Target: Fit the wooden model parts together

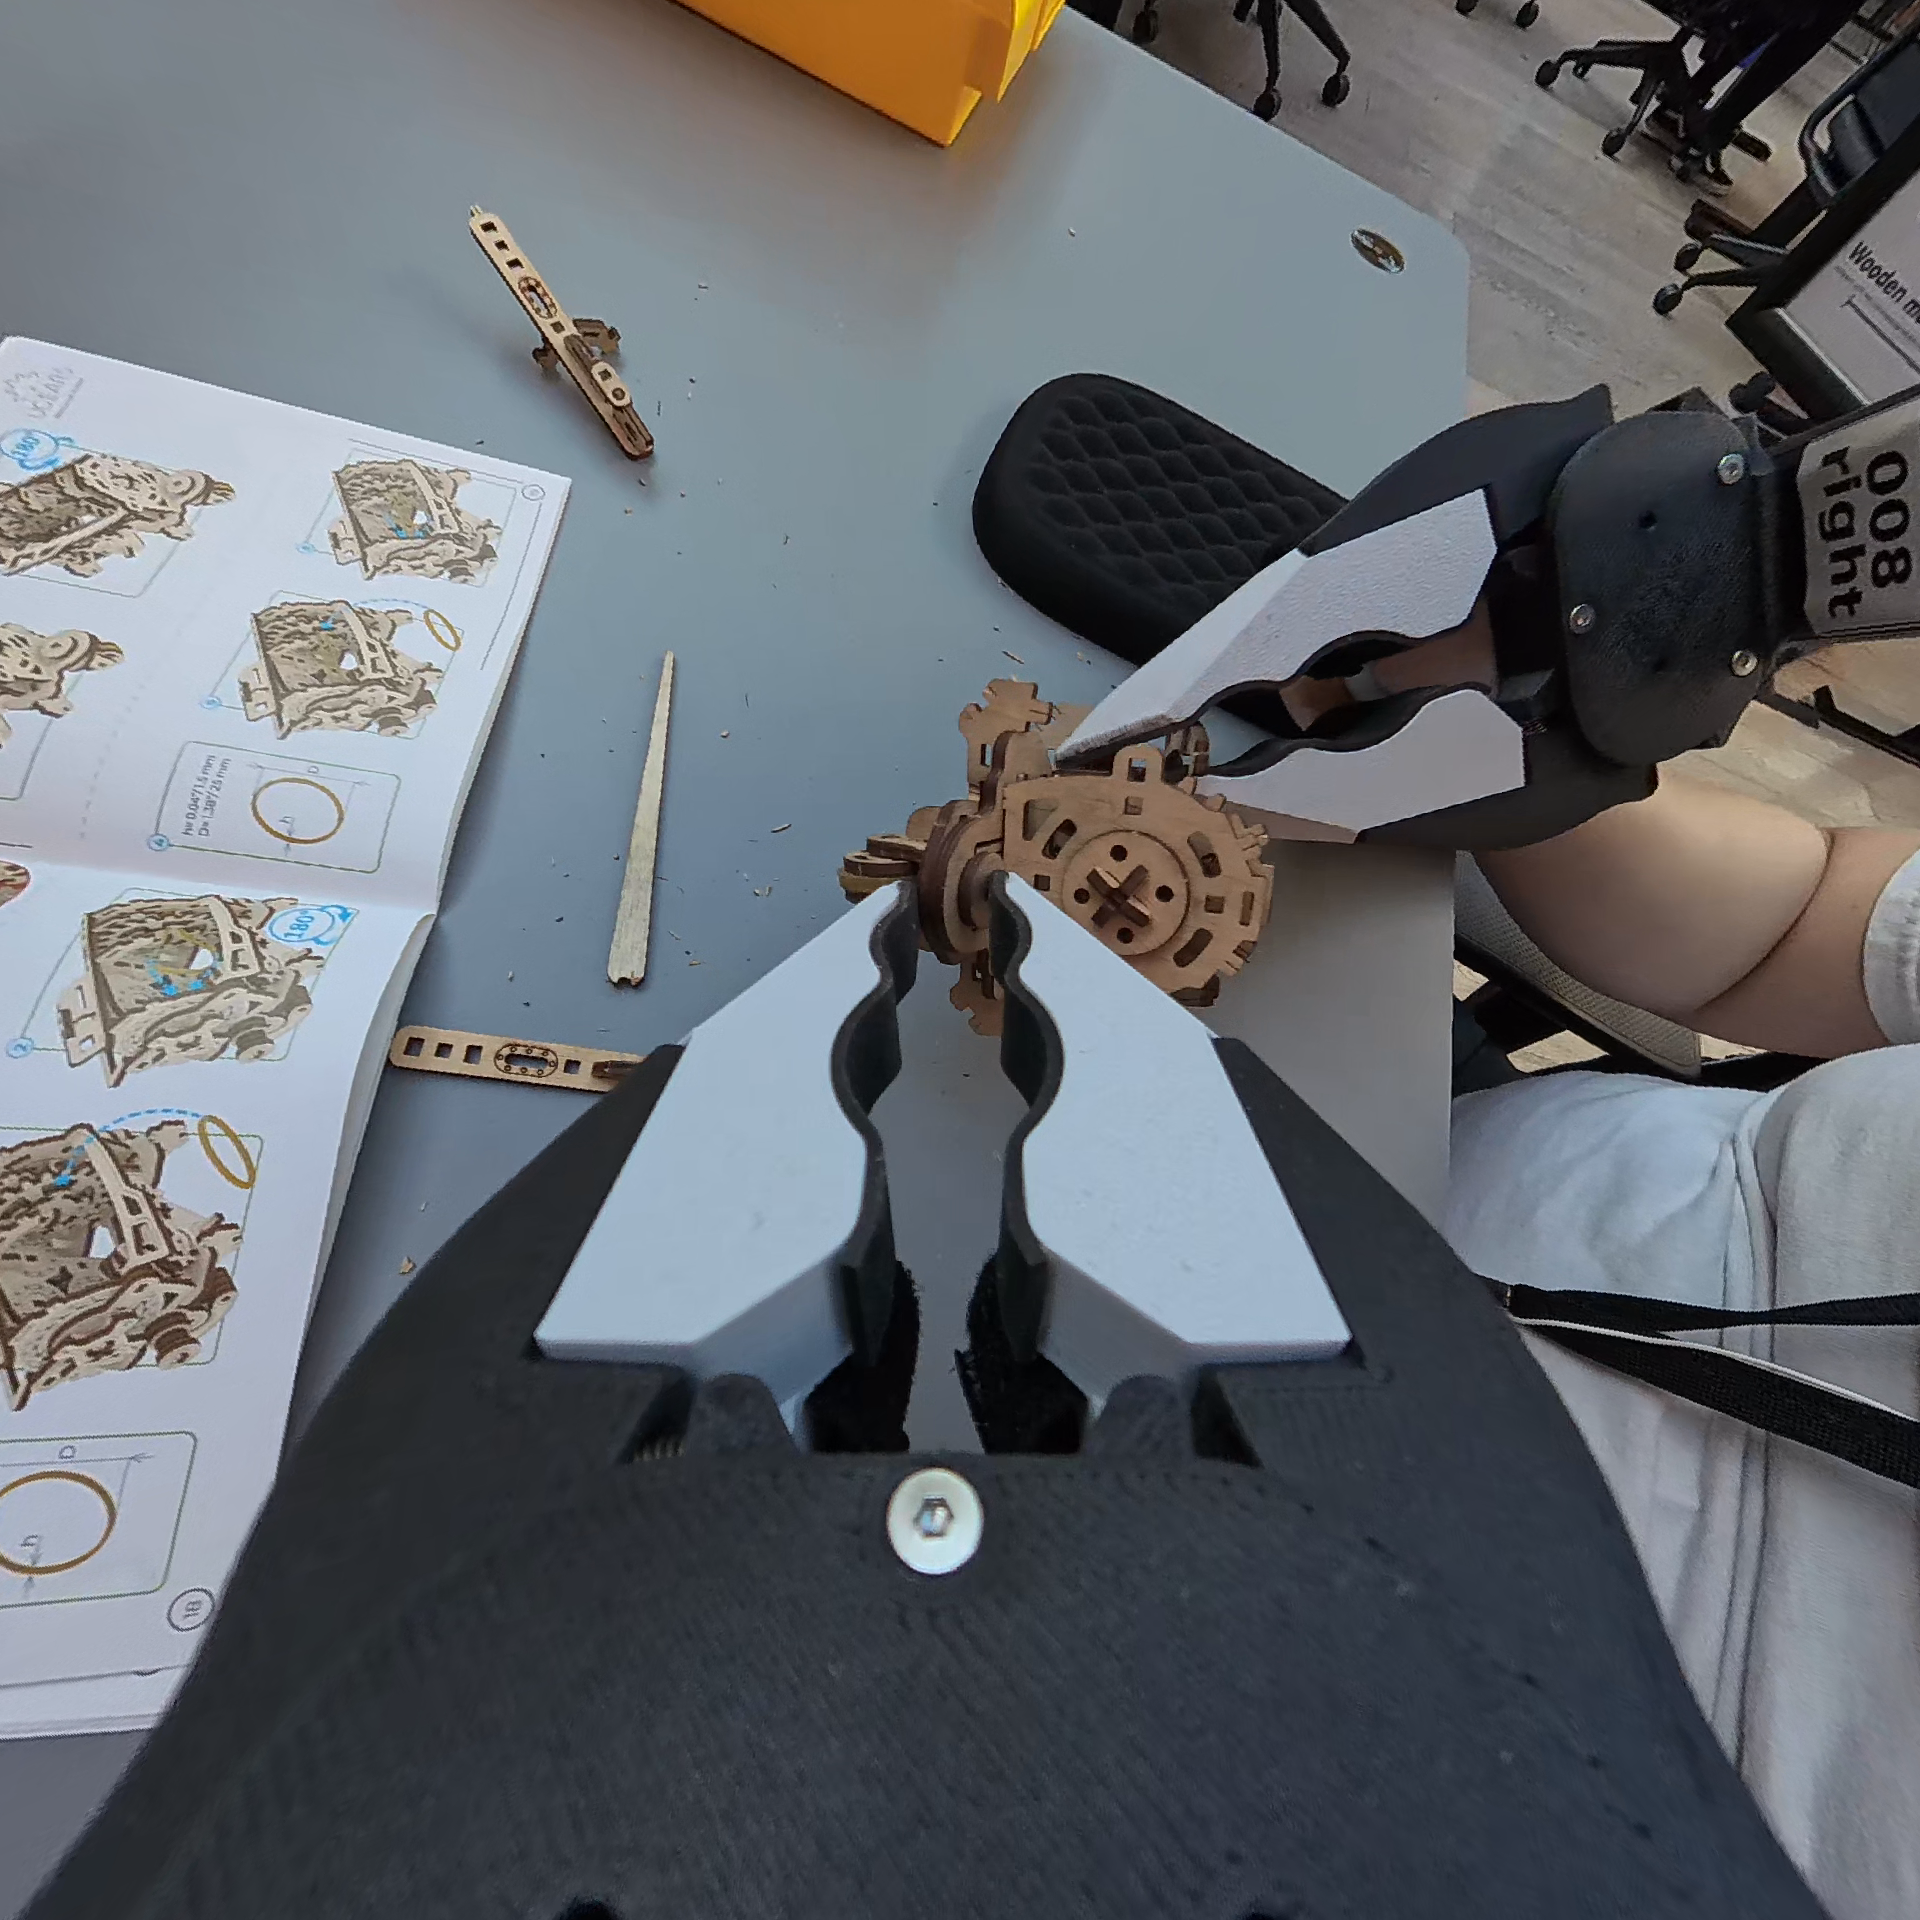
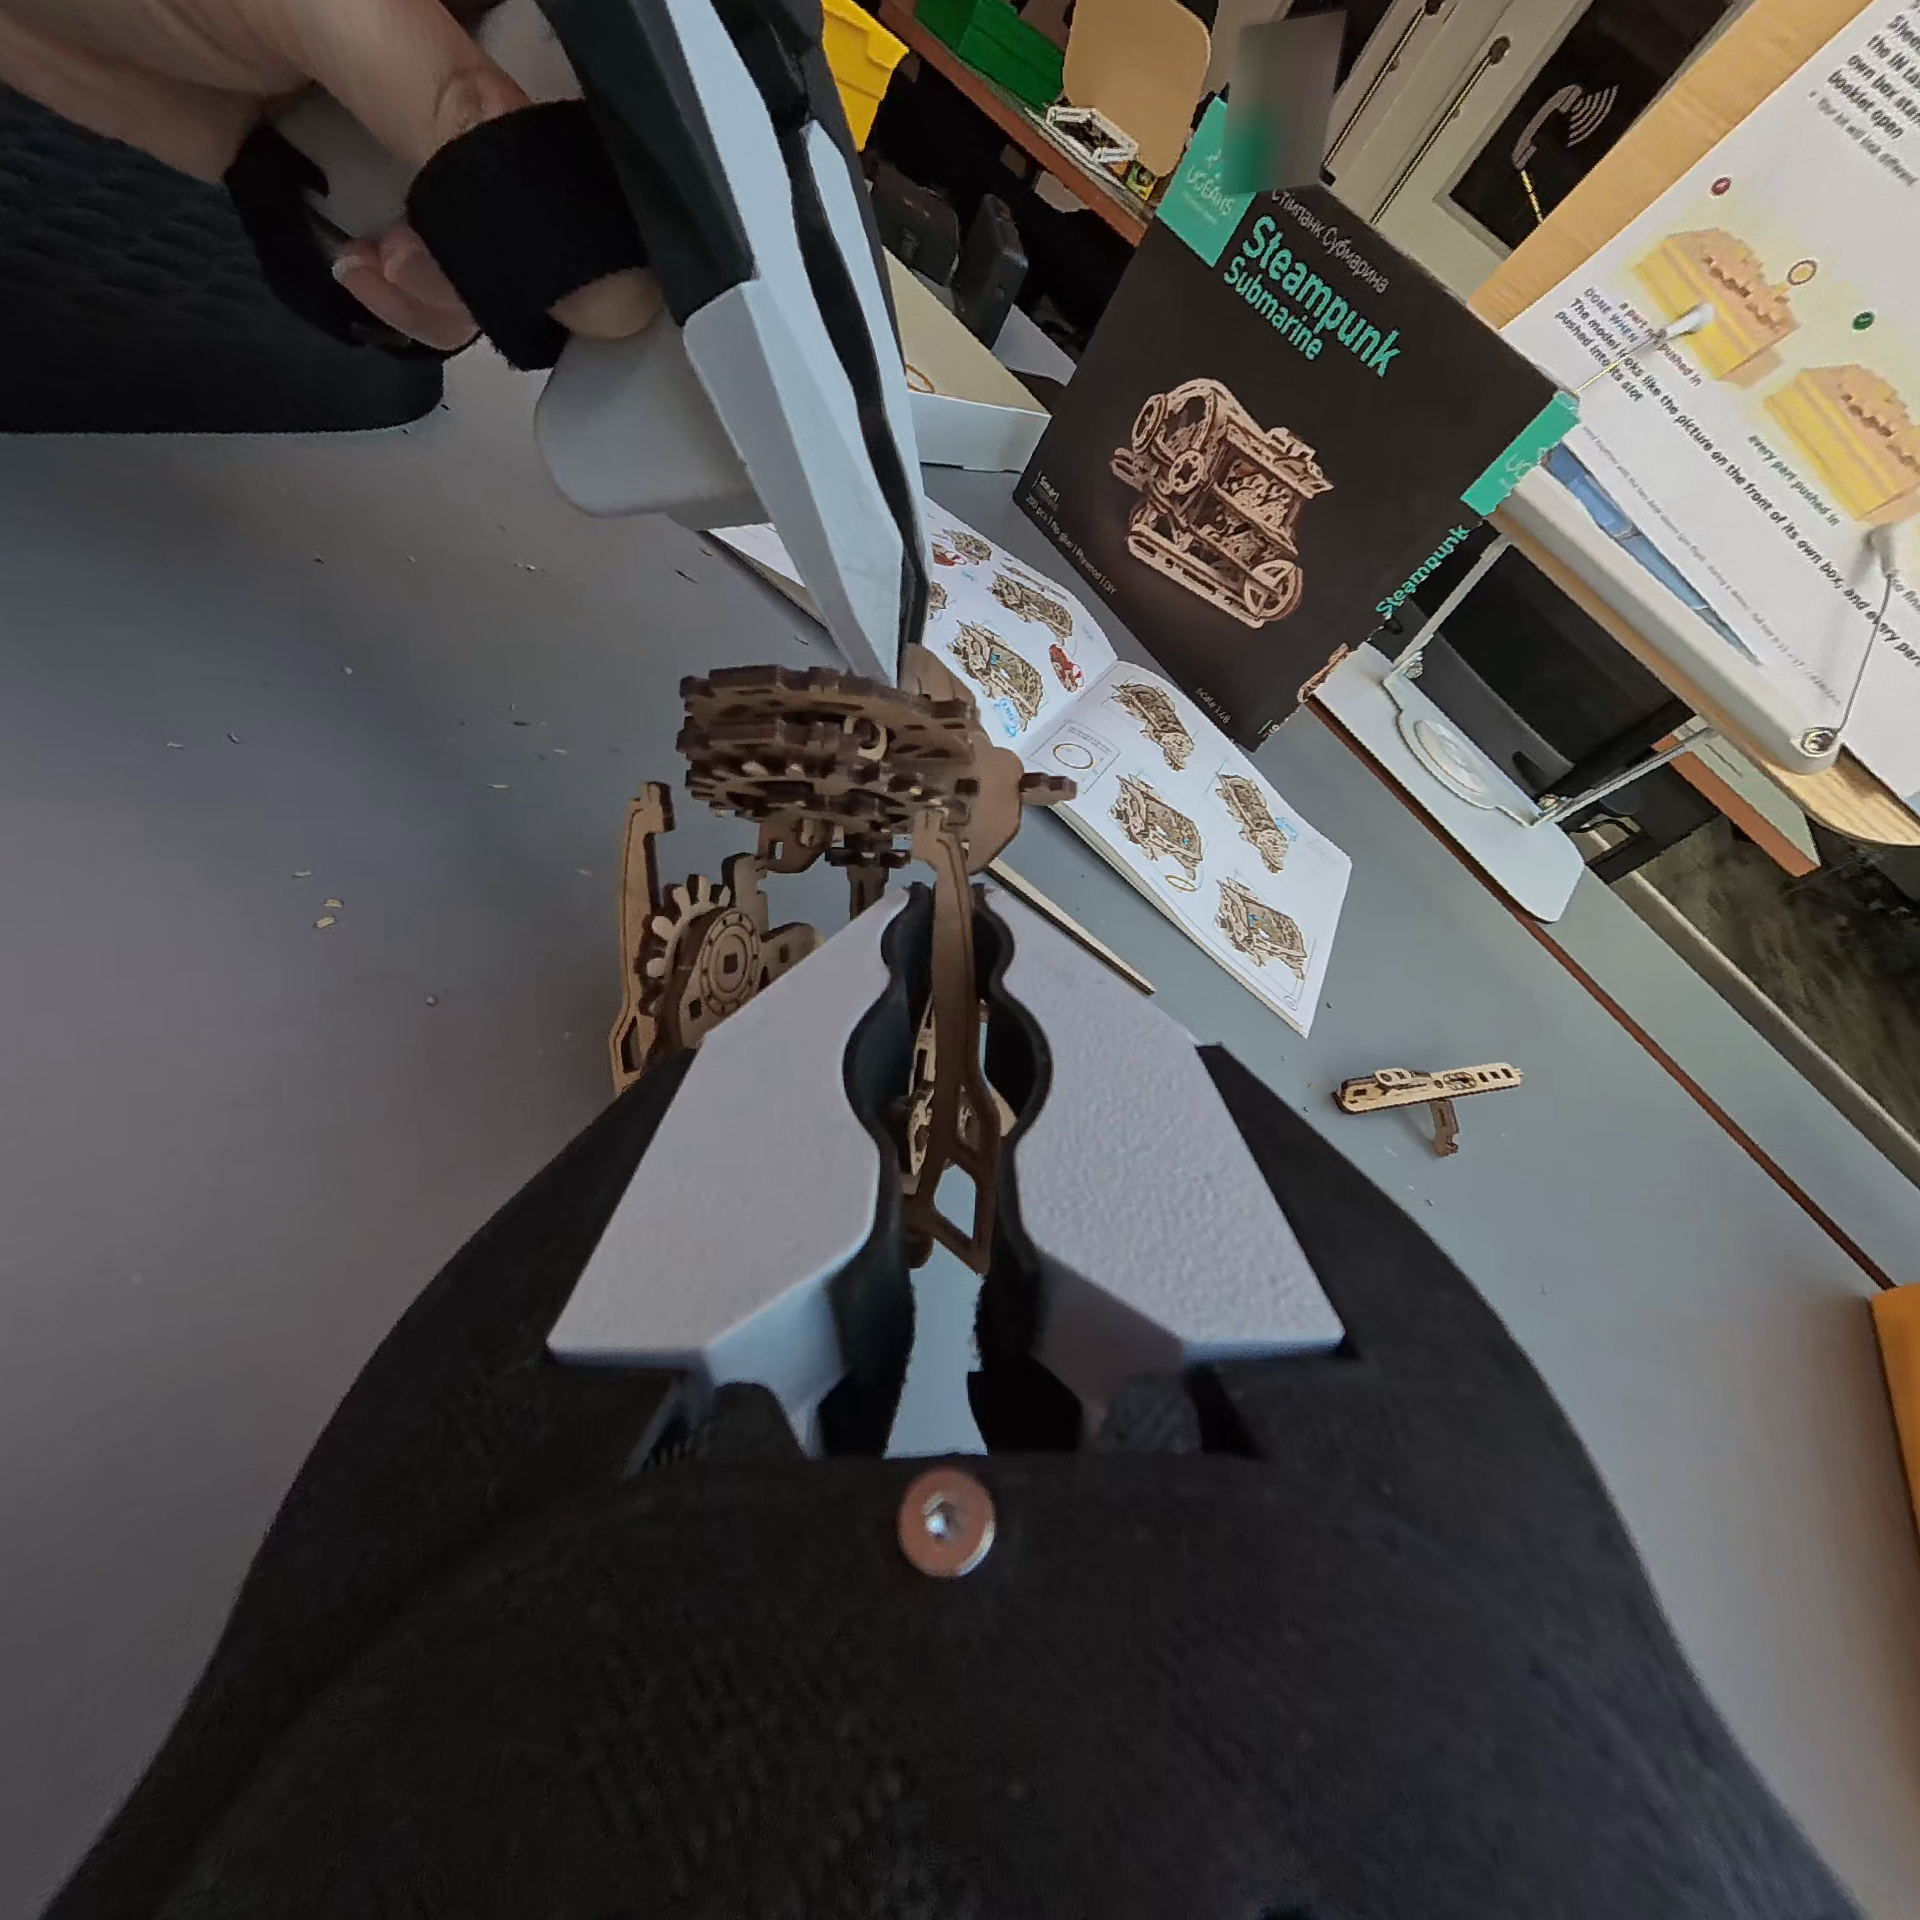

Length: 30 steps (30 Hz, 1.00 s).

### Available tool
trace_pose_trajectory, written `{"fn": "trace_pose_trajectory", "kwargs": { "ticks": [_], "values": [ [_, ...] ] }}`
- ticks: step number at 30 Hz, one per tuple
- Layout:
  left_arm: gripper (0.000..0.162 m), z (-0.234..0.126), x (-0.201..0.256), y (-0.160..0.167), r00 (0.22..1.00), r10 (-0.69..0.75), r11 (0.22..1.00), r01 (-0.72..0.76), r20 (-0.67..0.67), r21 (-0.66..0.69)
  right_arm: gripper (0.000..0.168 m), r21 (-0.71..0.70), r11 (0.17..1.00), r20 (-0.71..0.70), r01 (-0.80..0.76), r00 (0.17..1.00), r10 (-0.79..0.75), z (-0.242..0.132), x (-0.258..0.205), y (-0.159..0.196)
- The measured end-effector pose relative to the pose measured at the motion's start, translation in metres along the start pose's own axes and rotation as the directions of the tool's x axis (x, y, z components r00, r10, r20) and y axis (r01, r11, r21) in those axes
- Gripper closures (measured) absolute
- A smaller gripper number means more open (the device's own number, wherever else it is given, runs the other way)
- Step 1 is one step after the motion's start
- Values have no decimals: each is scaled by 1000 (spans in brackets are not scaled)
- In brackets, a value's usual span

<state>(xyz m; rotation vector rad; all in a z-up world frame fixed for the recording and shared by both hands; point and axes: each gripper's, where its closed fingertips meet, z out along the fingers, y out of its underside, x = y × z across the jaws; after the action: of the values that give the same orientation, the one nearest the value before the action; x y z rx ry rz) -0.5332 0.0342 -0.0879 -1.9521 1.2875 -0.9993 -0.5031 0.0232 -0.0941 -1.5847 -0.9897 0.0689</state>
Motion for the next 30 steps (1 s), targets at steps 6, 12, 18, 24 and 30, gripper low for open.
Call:
{"fn": "trace_pose_trajectory", "kwargs": {
  "ticks": [6,12,18,24,30],
  "values": [
    [151,1,2,-2,999,38,999,-38,-6,-38,163,28,1000,27,-7,1000,6,-1,-1,-1],
    [151,1,5,-6,992,123,990,-121,25,-76,163,41,999,20,-17,1000,16,-3,-1,-2],
    [151,1,7,-2,982,167,984,-161,86,-73,154,68,997,2,-48,999,48,-11,0,-4],
    [152,0,11,-3,982,166,986,-164,94,-25,155,66,998,-22,-12,1000,14,-15,-2,-3],
    [152,0,14,-4,976,178,983,-181,121,12,163,59,998,-52,9,999,-6,-14,1,-2]
  ]
}}
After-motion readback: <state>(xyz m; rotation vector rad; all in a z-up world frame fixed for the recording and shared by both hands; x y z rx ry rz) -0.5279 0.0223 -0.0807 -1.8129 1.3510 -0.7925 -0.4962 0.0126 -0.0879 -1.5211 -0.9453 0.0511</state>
